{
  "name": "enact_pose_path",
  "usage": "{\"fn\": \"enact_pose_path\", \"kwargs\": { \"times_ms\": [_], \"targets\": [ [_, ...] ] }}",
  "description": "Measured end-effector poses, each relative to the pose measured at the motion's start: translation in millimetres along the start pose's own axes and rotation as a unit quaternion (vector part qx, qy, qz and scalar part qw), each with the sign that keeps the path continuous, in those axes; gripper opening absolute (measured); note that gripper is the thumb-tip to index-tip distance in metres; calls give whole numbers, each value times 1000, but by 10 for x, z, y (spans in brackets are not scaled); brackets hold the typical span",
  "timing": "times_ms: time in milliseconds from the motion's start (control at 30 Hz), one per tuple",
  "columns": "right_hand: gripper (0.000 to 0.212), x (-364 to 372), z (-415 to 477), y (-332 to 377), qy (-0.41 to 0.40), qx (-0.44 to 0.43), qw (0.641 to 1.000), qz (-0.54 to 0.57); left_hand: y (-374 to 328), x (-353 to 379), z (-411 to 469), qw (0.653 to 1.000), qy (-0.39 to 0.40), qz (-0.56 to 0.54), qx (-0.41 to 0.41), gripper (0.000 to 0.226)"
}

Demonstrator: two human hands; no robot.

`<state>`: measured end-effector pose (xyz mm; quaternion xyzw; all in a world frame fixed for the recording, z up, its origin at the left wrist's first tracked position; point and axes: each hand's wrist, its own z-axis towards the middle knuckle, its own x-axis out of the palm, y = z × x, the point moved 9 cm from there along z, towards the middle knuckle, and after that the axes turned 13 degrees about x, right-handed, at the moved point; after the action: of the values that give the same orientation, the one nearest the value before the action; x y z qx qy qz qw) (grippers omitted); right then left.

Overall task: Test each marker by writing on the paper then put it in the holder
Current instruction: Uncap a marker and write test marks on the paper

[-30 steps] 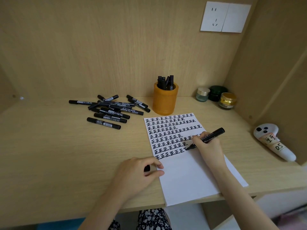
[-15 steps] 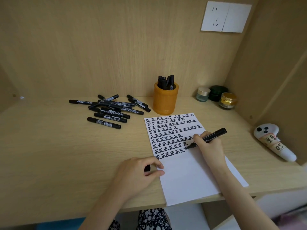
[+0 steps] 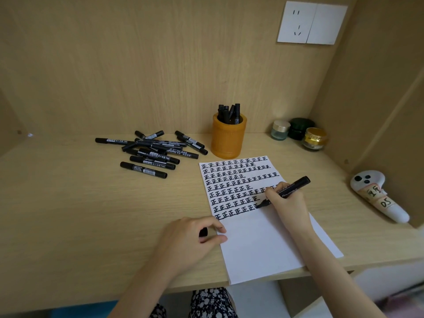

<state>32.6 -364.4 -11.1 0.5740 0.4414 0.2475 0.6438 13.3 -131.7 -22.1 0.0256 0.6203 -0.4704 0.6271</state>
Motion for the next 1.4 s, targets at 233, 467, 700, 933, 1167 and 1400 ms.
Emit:
{"fn": "enact_pose_path", "kwargs": {
  "times_ms": [233,467,700,933,1167,1400],
  "targets": [
    [30,12,-29,15,10,-1,1000,-4,53,31,2,1000,-10,-12,-3,21],
    [28,-36,-23,4,-19,2,1000,-9,35,21,12,1000,-14,-11,10,22],
    [22,-76,-12,1,-38,3,999,-8,10,10,11,1000,-12,-5,11,20],
    [23,-74,-7,-2,-35,1,999,-9,-16,-3,6,1000,-5,1,8,20],
    [30,-163,44,-130,-37,51,993,100,-117,-65,-19,999,-34,-15,33,14],
    [31,-161,20,-48,0,28,981,194,0,-102,-49,986,-80,-142,-25,14]
  ]
}}
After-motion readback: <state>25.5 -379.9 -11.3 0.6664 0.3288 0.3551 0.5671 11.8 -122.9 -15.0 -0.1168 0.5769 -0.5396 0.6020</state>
